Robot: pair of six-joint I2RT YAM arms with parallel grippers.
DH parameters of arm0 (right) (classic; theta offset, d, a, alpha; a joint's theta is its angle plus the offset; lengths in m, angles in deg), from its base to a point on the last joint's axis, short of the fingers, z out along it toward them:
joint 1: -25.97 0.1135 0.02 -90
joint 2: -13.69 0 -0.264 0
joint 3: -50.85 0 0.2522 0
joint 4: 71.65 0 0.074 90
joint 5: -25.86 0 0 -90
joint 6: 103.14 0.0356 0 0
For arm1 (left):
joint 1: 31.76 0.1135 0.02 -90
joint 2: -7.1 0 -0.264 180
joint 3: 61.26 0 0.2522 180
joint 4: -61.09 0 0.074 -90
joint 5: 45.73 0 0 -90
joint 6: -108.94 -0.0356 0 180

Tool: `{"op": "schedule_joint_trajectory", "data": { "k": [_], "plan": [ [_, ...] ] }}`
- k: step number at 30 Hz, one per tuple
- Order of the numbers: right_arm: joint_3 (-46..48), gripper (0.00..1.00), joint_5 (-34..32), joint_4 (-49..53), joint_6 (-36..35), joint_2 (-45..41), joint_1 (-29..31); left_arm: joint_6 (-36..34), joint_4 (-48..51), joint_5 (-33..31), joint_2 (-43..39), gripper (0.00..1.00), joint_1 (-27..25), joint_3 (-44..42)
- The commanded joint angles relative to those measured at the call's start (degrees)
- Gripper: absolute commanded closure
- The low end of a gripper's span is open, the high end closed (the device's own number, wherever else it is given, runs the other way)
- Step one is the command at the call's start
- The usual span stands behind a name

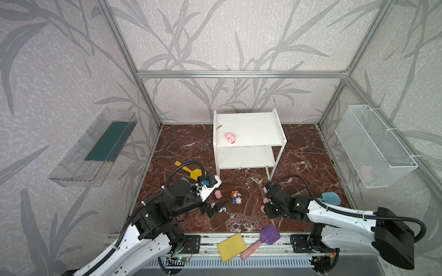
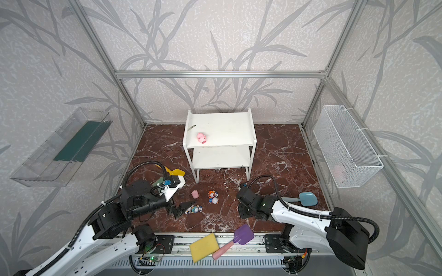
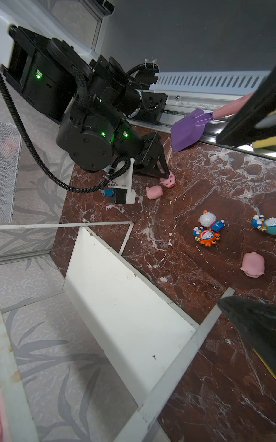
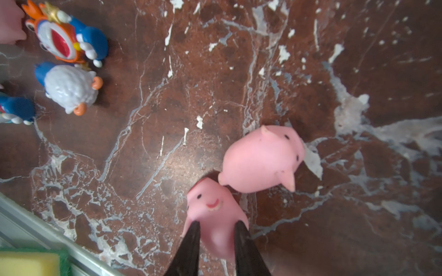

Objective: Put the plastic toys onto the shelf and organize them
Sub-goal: 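Grasp another pink pig on the table with the right gripper, then lift the pig with the right gripper while the left gripper approaches it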

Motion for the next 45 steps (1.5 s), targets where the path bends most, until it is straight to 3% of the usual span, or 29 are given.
{"op": "schedule_joint_trajectory", "data": {
  "k": [1,4,10,14,18,24,28,31,35,40,45],
  "plan": [
    [-0.53,0.70,0.94,1.24,-1.62,3.13,0.02,-0.69,-0.80,0.51,0.14,0.01,0.33,-0.50],
    [-0.12,0.70,1.06,0.61,-1.31,4.56,0.09,-0.69,-0.80,0.65,-0.02,0.01,0.29,-0.52],
    [0.58,0.84,-0.61,-0.18,-0.69,7.32,0.99,-0.59,-0.79,0.88,-0.11,0.01,0.32,-0.47],
    [-0.33,0.88,-2.15,1.23,-1.07,6.39,1.98,-0.57,-0.86,0.96,-0.14,0.01,0.29,-0.52],
    [-1.82,0.89,-0.90,0.01,-6.34,3.66,3.03,-0.35,-0.70,1.39,0.10,0.01,0.34,-0.21],
    [-3.74,0.88,8.50,-3.38,-17.22,-3.55,3.09,-0.85,-1.58,10.56,0.94,0.01,0.03,-0.87],
    [-9.75,0.88,16.73,2.94,-22.49,-3.58,2.85,-0.96,-4.91,14.88,1.80,0.01,-1.36,-3.07],
    [-14.73,0.88,24.35,7.72,-25.36,-2.06,2.74,-1.61,-5.91,13.17,2.39,0.01,-4.06,-3.68],
    [-21.22,0.88,33.47,13.11,-29.01,0.32,2.78,-3.10,-5.81,4.51,3.75,0.01,-11.82,-3.74],
    [-26.77,0.88,38.93,17.60,-31.49,3.55,2.65,-6.07,-4.70,-3.85,3.72,0.02,-19.67,-4.55],
    [-29.44,0.88,45.64,17.59,-31.19,5.65,2.65,-7.75,-5.07,-7.31,4.36,0.23,-23.71,-4.50]
  ]
}}
